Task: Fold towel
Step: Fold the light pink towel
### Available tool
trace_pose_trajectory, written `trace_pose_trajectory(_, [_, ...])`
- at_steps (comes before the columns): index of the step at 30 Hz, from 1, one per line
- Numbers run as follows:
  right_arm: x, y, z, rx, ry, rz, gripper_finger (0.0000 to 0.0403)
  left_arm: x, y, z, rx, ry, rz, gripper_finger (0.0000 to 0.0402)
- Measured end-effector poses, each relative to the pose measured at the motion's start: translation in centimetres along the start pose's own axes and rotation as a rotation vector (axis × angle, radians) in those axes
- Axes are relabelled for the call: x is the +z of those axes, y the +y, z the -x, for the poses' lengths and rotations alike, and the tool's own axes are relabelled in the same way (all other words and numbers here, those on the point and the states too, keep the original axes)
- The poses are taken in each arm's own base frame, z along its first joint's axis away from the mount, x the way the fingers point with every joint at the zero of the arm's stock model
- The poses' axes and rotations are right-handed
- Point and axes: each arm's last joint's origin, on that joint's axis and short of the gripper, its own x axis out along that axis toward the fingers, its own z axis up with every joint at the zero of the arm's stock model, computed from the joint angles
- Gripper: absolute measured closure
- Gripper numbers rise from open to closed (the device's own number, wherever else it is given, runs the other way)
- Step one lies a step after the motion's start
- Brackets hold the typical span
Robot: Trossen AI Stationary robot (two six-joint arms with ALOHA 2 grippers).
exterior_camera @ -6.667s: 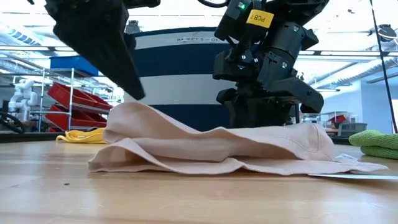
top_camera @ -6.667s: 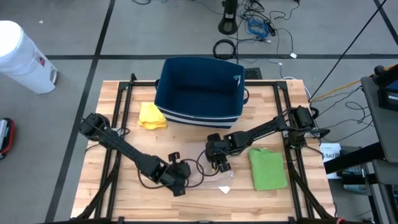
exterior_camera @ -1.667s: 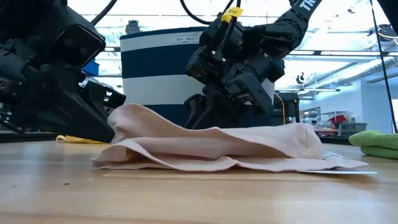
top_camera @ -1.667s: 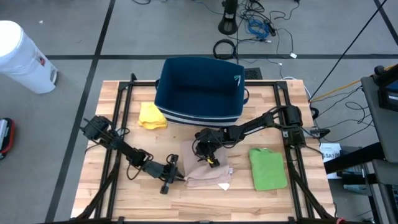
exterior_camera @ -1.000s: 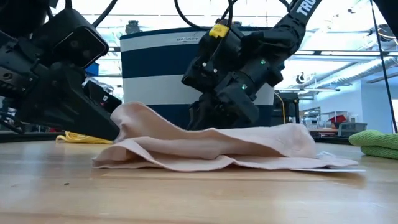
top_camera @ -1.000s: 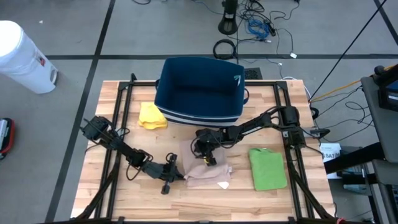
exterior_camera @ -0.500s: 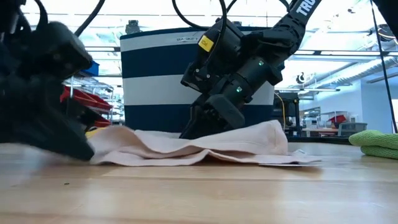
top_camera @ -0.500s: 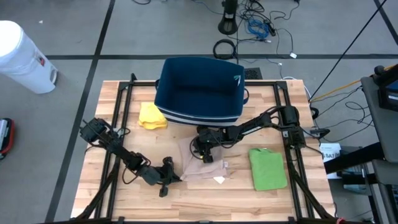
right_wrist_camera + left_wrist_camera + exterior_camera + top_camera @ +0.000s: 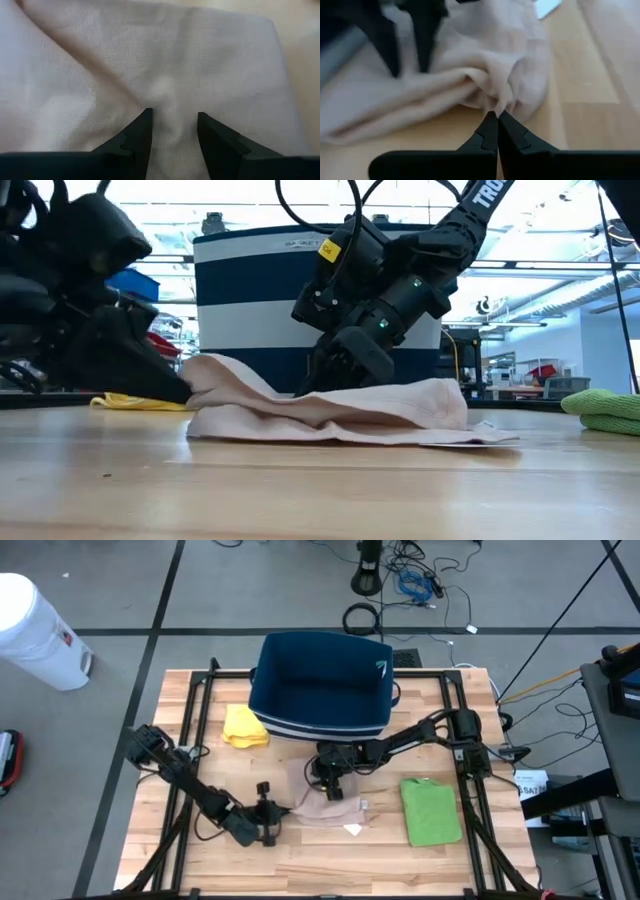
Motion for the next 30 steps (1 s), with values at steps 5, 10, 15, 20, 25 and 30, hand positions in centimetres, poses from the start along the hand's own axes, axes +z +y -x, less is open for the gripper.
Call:
trace_pose_trajectory(5, [0.0,-0.1,0.0,0.026,-0.003,-0.02,0.0259,1.5,-0.5,-0.1,0.117,0.076,-0.142,0.0401])
trace_pose_trajectory(10, [0.0,-0.1,0.0,0.029,-0.004,-0.02,0.0259,3.0,-1.3,0.0,0.14,0.123,-0.209,0.0401])
trace_pose_trajectory(15, [0.0,-0.2,0.0,0.03,-0.004,-0.021,0.0259,4.0,-2.2,0.4,0.145,0.078,-0.198,0.0401])
trace_pose_trajectory(20, [0.0,-0.2,0.0,0.031,-0.005,-0.022,0.0259,4.5,-2.6,1.0,0.258,-0.008,-0.148,0.0401])
trace_pose_trajectory(25, [-0.1,-0.2,0.0,0.026,-0.004,-0.024,0.0259,4.0,-1.9,0.8,0.313,0.007,-0.042,0.0401])
trace_pose_trajectory(30, [-0.1,-0.4,0.0,0.022,-0.003,-0.029,0.0259,3.6,-0.8,0.2,0.291,0.106,0.094,0.0401])
